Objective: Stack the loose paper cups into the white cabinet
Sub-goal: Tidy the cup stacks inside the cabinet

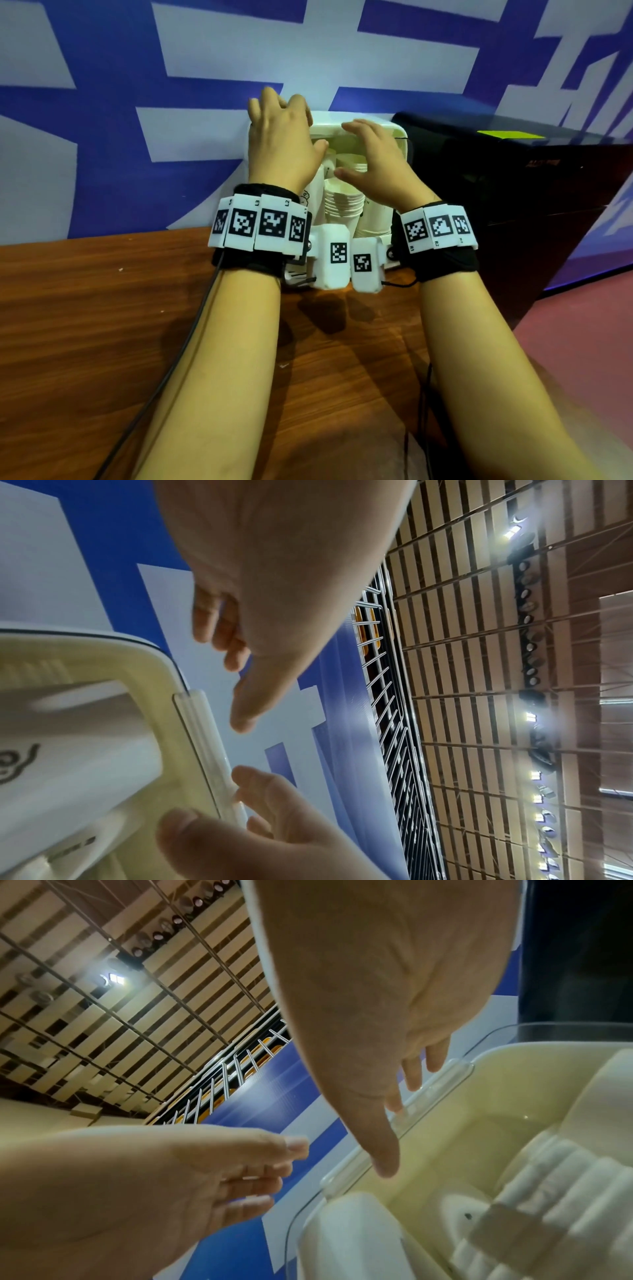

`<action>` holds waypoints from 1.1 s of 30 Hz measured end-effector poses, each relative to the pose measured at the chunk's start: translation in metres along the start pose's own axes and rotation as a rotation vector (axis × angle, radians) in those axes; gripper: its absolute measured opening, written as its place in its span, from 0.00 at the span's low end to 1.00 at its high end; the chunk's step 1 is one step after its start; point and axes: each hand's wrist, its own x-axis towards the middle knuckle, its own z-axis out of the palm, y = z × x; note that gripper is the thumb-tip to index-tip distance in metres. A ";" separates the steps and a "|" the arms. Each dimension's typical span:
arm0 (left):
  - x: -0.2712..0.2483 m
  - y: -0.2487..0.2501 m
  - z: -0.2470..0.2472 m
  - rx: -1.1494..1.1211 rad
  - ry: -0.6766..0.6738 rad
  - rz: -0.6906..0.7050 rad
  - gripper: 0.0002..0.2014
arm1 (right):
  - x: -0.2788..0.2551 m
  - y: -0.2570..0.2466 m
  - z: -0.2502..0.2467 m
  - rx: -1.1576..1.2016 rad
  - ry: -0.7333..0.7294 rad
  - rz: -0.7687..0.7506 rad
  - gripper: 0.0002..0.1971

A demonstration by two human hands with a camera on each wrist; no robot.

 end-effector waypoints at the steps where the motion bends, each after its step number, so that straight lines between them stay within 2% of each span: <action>1: 0.000 0.000 0.001 -0.012 -0.008 0.031 0.21 | 0.001 0.002 0.001 -0.018 0.009 0.001 0.35; 4: -0.001 0.000 0.005 -0.057 -0.101 0.076 0.26 | 0.002 0.005 0.004 -0.043 0.031 0.014 0.34; 8: -0.003 0.000 0.012 -0.065 -0.213 0.056 0.28 | 0.003 0.007 0.007 -0.047 0.038 0.026 0.32; 17: 0.000 -0.002 0.012 -0.077 -0.187 0.053 0.25 | 0.002 0.005 0.002 -0.115 0.090 0.031 0.27; 23: 0.000 0.001 0.009 -0.050 -0.181 0.080 0.20 | 0.002 0.002 -0.010 -0.155 0.130 0.062 0.18; 28: 0.001 0.004 0.004 -0.006 -0.245 0.151 0.11 | -0.006 0.000 -0.034 -0.128 -0.009 0.008 0.13; 33: -0.005 0.011 0.004 -0.016 -0.440 0.217 0.10 | -0.016 0.000 -0.047 -0.110 -0.168 -0.002 0.12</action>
